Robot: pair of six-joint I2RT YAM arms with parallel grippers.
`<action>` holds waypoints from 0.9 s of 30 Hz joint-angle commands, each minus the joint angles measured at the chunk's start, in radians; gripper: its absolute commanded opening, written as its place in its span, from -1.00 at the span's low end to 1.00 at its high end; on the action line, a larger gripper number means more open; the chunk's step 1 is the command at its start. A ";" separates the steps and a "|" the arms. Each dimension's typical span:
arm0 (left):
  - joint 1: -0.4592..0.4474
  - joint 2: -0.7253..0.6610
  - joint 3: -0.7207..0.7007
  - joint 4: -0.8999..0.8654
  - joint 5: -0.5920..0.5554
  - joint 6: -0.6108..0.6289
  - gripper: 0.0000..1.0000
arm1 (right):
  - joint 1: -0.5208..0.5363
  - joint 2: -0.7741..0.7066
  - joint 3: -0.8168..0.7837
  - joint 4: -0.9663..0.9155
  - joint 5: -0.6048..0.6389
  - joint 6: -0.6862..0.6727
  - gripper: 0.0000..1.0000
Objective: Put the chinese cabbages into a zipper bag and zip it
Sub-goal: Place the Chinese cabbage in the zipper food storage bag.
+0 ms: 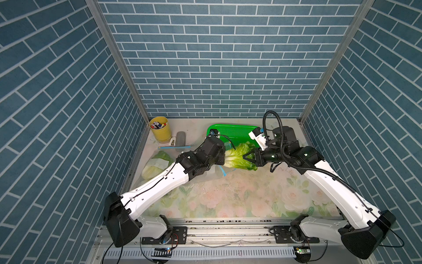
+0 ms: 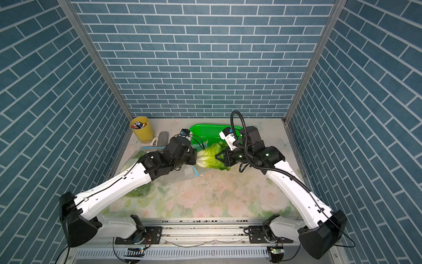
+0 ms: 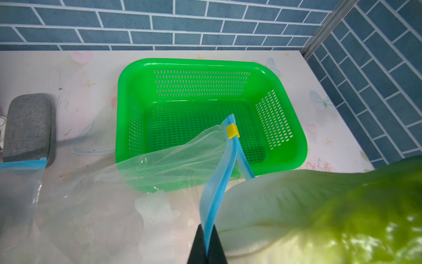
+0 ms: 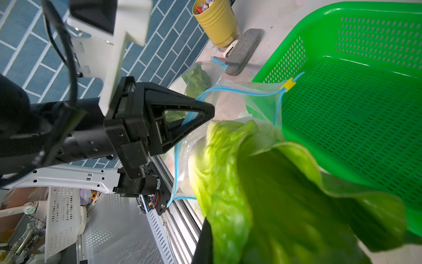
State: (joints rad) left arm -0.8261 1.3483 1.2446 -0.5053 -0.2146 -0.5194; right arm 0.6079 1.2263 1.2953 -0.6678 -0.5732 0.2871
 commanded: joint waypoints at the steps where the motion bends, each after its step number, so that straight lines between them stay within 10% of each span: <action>1: -0.004 -0.012 -0.011 0.031 0.040 0.018 -1.00 | 0.011 0.024 0.051 0.014 -0.033 -0.020 -1.00; 27: -0.006 -0.034 -0.024 0.066 0.044 -0.015 -1.00 | 0.083 0.262 0.101 0.151 -0.056 0.098 -1.00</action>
State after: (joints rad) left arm -0.8295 1.3327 1.2293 -0.4580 -0.1795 -0.5274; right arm 0.6823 1.4796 1.4010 -0.6014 -0.6006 0.3557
